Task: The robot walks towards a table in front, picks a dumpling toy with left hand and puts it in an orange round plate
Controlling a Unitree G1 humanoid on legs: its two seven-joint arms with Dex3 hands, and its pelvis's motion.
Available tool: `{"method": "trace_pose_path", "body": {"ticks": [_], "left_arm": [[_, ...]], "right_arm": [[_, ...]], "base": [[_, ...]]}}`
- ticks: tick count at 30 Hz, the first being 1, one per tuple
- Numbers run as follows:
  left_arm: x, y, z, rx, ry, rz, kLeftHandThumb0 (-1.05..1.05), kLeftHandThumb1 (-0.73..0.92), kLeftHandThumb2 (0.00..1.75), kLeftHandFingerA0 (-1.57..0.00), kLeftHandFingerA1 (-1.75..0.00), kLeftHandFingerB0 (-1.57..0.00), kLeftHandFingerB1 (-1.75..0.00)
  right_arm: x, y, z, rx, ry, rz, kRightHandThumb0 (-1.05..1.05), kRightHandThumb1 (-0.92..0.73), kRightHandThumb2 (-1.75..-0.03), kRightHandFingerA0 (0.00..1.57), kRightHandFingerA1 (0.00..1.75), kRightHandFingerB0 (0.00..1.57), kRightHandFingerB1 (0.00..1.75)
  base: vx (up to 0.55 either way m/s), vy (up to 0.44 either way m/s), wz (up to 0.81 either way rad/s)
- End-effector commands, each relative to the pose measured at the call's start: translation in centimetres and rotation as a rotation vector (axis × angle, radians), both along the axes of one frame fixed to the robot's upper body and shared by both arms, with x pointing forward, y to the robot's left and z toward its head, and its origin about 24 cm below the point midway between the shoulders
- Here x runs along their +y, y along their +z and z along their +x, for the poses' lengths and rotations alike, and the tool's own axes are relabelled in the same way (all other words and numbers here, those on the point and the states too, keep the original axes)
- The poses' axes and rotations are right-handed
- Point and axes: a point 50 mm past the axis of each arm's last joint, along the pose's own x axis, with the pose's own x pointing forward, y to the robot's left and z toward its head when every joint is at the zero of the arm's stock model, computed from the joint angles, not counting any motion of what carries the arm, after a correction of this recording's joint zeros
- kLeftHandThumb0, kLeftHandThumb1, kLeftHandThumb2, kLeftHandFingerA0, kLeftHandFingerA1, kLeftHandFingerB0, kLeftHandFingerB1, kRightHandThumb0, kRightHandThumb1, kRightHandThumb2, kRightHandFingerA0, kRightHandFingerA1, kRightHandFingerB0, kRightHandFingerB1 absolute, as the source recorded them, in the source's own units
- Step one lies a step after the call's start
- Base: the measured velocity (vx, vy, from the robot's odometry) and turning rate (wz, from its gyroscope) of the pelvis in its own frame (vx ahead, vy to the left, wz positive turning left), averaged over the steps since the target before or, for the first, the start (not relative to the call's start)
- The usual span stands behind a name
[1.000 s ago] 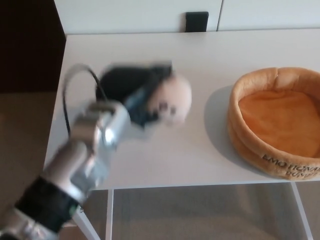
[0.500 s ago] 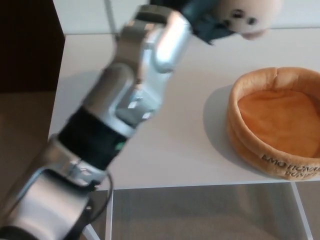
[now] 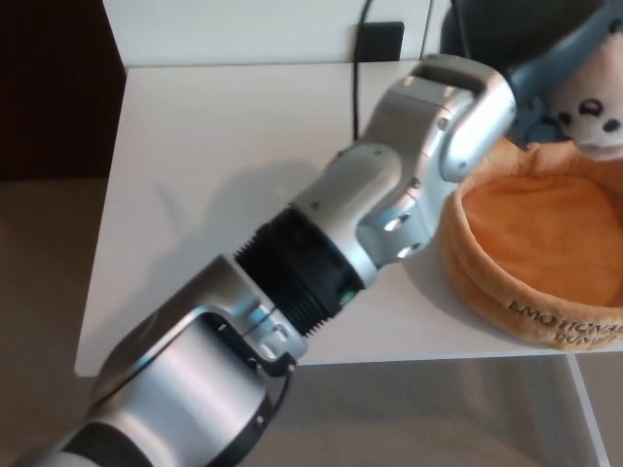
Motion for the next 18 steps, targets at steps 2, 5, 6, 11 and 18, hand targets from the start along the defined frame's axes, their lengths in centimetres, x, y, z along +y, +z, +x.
{"method": "trace_pose_path", "body": {"ticks": [2,5,6,11,18], "left_arm": [[-0.4,-0.8,0.5,0.094,0.074,0.247,-0.59,0.48,0.75,-0.24,-0.47,-0.12,-0.37],[0.3,-1.5,1.1,0.169,0.11,0.334,-0.78,0.45,0.83,0.0,-0.07,0.0,-0.03],[0.5,-1.9,1.3,0.191,0.119,0.377,-0.8,0.43,0.86,0.0,-0.01,0.0,0.0],[1.3,-2.9,1.4,0.338,0.137,0.466,-1.04,0.61,0.6,0.0,0.0,0.0,0.0],[2.2,-3.8,1.3,0.432,0.138,0.491,-1.05,0.66,0.61,0.0,0.0,0.0,0.0]], "right_arm": [[-0.2,0.1,0.2,0.009,-0.022,-0.001,-0.43,-0.51,-0.76,0.52,0.55,0.25,0.42],[0.1,0.0,0.6,-0.002,-0.026,0.003,-0.36,-0.65,-0.63,0.62,0.48,0.3,0.33],[0.1,0.0,0.7,-0.003,-0.018,0.0,-0.36,-0.66,-0.63,0.66,0.49,0.3,0.33],[0.4,0.0,1.0,0.0,0.008,-0.011,-0.43,-0.54,-0.78,0.56,0.55,0.26,0.43],[1.1,0.0,2.2,-0.003,0.021,0.016,-0.31,-0.68,-0.6,0.64,0.45,0.3,0.31]], "base": [[0.0,0.0,0.0],[0.0,0.0,0.0],[0.0,0.0,0.0],[0.0,0.0,0.0],[0.0,0.0,0.0]]}}
